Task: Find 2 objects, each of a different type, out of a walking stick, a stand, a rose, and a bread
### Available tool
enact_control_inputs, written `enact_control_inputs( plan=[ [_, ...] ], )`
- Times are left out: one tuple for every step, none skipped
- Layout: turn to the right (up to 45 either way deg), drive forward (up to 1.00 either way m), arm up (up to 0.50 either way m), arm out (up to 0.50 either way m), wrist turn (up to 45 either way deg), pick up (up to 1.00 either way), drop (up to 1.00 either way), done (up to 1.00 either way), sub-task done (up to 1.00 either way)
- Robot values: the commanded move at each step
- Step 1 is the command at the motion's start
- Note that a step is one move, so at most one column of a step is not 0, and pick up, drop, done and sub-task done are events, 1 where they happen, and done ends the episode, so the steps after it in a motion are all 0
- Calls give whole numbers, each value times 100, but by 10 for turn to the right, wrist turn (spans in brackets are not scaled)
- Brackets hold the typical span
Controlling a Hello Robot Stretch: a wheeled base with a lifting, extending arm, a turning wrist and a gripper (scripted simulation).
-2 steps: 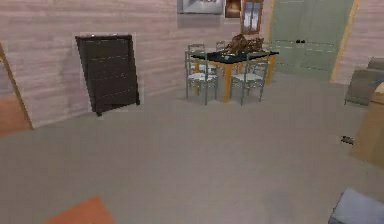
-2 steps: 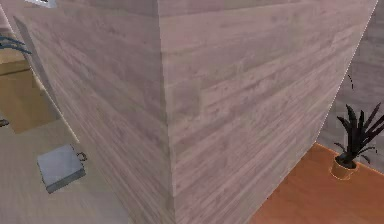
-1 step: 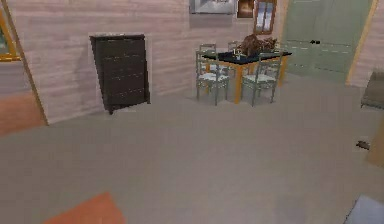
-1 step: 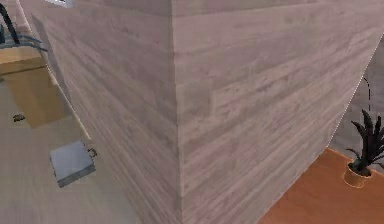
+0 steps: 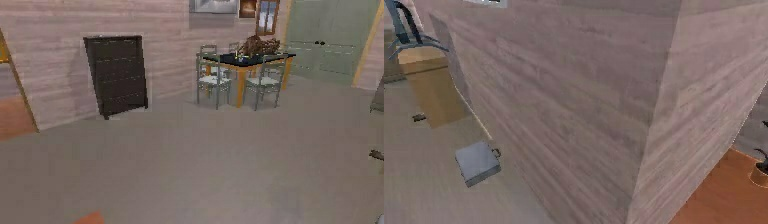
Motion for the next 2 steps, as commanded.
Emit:
enact_control_inputs(
  plan=[
    [300,0,0,0,0,0,0,0,0],
    [0,100,0,0,0,0,0,0,0]
  ],
)
